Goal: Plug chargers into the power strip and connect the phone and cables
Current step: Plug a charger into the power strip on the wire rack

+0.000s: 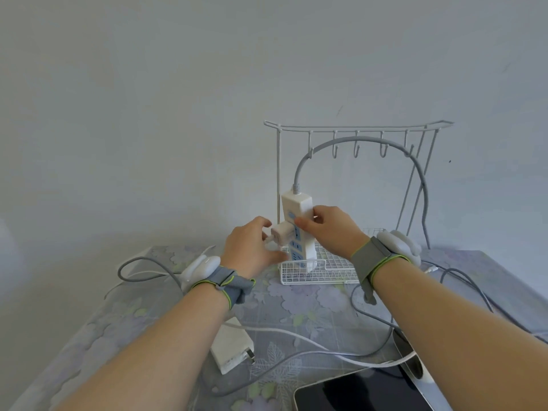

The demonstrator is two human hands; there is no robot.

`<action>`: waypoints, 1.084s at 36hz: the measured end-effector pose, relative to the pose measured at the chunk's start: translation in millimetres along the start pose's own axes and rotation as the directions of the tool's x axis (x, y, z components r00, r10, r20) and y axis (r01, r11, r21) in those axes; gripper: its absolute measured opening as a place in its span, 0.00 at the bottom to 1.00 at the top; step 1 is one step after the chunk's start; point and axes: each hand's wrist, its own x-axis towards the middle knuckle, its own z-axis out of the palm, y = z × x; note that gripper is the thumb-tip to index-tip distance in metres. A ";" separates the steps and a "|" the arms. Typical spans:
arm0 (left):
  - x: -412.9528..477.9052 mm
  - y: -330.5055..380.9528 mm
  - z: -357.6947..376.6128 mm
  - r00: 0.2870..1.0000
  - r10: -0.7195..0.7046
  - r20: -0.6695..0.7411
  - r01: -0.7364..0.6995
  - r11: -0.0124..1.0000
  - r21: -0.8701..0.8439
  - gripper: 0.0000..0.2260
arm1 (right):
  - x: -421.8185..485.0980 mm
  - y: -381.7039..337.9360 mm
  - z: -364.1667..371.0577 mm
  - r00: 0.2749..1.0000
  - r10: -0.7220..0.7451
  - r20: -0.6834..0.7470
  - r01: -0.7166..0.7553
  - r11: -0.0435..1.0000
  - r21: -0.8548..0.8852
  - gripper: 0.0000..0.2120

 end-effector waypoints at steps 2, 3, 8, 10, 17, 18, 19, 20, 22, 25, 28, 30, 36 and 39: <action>-2.8 -11.5 -5.1 0.997 -0.053 0.048 0.050 0.997 0.060 0.26 | -3.7 1.9 -2.3 0.999 0.037 -0.016 -0.037 0.999 -0.002 0.21; -4.9 -17.6 -9.2 0.995 -0.079 0.066 0.073 0.993 0.097 0.22 | -6.9 1.8 -4.5 0.998 0.057 -0.031 -0.057 0.998 -0.001 0.22; -21.3 -40.0 -25.1 0.970 -0.186 0.158 0.124 0.934 0.336 0.05 | -25.1 0.7 -14.4 0.993 0.116 -0.033 -0.115 0.993 0.022 0.18; -27.7 -47.3 -26.1 0.971 -0.197 0.135 0.136 0.920 0.366 0.06 | -35.2 -1.0 -17.3 0.992 0.121 -0.027 -0.120 0.992 0.038 0.15; -46.3 -32.9 -32.3 0.982 -0.136 0.129 0.085 0.937 0.340 0.11 | -57.8 -10.5 -20.9 0.993 0.103 0.054 -0.107 0.991 0.078 0.10; -48.3 -31.1 -34.1 0.984 -0.132 0.121 0.089 0.948 0.306 0.10 | -60.6 -12.1 -22.0 0.993 0.103 0.064 -0.109 0.990 0.086 0.10; -50.9 -29.9 -36.2 0.985 -0.133 0.114 0.098 0.958 0.268 0.10 | -63.2 -14.1 -23.3 0.992 0.100 0.074 -0.107 0.990 0.091 0.10; -51.5 -29.8 -35.7 0.984 -0.138 0.115 0.108 0.967 0.232 0.09 | -63.6 -14.7 -23.3 0.991 0.100 0.085 -0.108 0.990 0.090 0.09; -56.3 -25.8 -39.1 0.984 -0.130 0.123 0.110 0.981 0.158 0.08 | -67.2 -18.6 -24.3 0.991 0.094 0.100 -0.103 0.990 0.093 0.09; -60.4 -18.8 -39.9 0.985 -0.077 0.157 0.071 0.996 0.045 0.08 | -70.3 -22.6 -22.4 0.988 0.081 0.129 -0.095 0.990 0.101 0.10; -63.1 -11.1 -37.9 0.982 -0.013 0.187 0.017 1.000 -0.020 0.07 | -72.9 -26.8 -16.4 0.984 0.062 0.168 -0.078 0.993 0.090 0.12; -64.9 -4.8 -35.7 0.980 0.018 0.200 -0.003 0.997 -0.073 0.07 | -74.3 -30.7 -11.2 0.977 0.050 0.209 -0.070 0.994 0.089 0.13; -65.9 10.7 -33.0 0.976 0.081 0.201 -0.052 0.987 -0.150 0.08 | -74.5 -33.3 0.0 0.944 0.034 0.329 -0.044 0.999 0.021 0.19; -66.1 12.2 -33.6 0.971 0.110 0.211 -0.075 0.983 -0.167 0.07 | -74.2 -28.4 3.3 0.939 0.048 0.341 -0.041 0.999 -0.028 0.16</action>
